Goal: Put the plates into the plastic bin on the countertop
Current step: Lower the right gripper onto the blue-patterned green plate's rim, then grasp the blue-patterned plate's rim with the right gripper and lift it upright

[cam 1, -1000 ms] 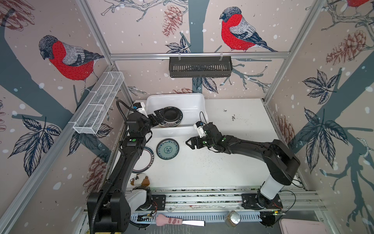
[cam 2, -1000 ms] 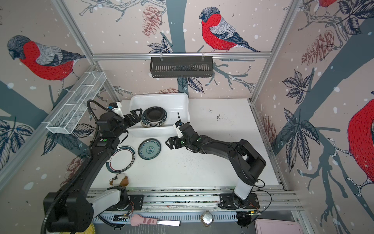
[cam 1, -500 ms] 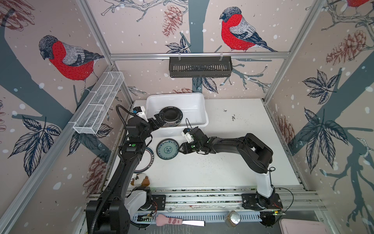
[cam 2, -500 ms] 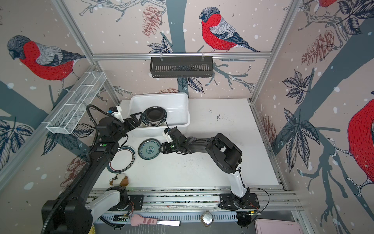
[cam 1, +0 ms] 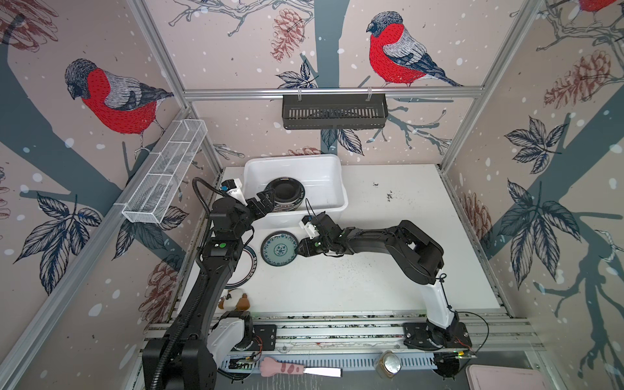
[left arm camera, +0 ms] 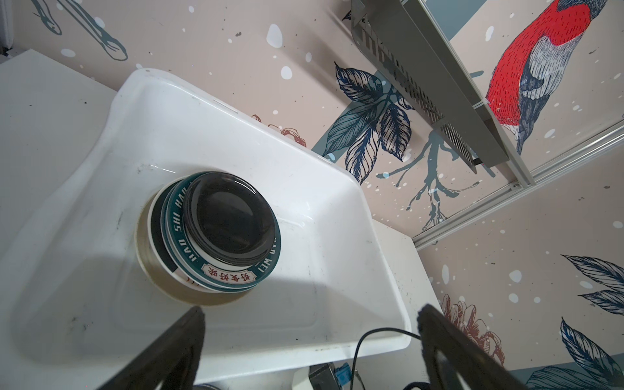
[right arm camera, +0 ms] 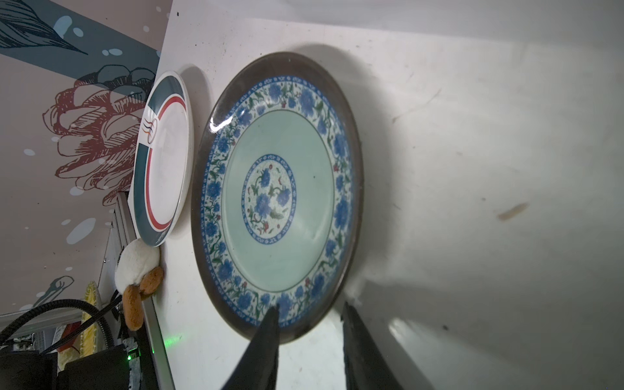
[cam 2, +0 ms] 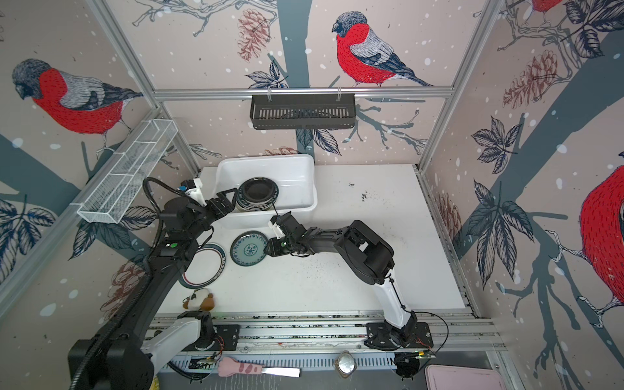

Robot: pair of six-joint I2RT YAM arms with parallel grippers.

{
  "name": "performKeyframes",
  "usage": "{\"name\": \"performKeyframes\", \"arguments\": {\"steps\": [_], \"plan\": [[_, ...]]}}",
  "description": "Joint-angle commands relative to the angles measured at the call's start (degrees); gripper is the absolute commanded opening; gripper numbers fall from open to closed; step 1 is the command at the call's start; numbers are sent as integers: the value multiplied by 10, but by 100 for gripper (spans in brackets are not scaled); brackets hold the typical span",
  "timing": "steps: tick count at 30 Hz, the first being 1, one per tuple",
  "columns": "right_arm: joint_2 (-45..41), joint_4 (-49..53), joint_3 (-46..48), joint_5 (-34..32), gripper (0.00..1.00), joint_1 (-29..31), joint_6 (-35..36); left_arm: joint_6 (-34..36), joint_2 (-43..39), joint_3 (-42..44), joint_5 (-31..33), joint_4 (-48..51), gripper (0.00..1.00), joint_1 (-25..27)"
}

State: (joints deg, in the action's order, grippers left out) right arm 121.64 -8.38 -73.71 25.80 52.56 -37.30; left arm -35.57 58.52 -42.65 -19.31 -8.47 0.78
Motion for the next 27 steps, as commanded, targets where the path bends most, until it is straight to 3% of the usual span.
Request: {"name": "performKeyframes", "arguments": {"steps": [1,27], "plan": [[9,4,-9,-4,31,3,-3,2,-3,-3,1,-18,97,1],[43,14,-45,-20,22,5,-21,8,-3,14,-2,-24,97,1]]}}
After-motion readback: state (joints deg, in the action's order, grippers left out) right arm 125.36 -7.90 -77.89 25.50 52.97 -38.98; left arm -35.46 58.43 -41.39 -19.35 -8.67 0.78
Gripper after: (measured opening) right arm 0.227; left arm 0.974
